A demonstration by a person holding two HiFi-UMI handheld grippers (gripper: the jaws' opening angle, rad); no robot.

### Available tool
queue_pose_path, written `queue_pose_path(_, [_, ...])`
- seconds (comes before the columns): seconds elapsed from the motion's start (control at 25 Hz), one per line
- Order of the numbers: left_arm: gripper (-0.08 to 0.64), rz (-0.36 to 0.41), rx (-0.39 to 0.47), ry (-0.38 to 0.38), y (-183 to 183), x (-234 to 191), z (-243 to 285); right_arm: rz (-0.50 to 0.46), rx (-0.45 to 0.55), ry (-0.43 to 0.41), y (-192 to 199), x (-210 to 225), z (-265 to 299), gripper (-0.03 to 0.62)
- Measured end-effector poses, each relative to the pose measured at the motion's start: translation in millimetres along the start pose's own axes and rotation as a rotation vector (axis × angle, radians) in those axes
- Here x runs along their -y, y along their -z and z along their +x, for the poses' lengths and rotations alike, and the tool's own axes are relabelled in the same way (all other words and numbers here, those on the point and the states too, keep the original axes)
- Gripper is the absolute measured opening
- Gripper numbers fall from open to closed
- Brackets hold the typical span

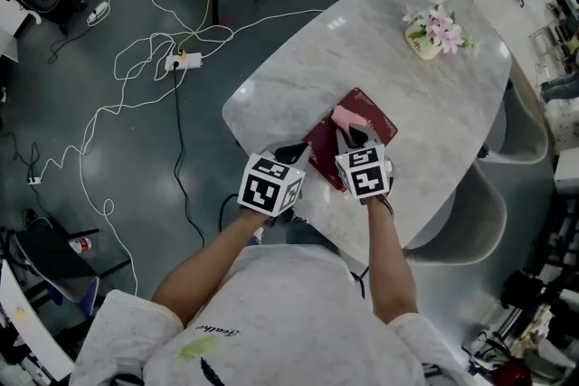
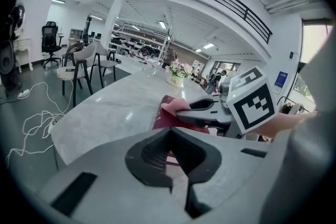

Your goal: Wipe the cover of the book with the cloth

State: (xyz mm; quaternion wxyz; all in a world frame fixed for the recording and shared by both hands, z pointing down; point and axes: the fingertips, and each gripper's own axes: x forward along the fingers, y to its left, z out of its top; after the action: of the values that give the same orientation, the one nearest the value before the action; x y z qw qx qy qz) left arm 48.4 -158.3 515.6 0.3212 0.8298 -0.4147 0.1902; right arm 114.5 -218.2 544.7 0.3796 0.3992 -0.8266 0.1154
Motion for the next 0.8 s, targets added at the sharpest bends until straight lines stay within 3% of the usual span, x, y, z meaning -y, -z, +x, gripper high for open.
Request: queue_pose_path(0.8, [0.007, 0.012, 0.027, 0.003, 10, 8, -28, -0.012, -0.005, -0.02, 10, -39, -16, 0.02])
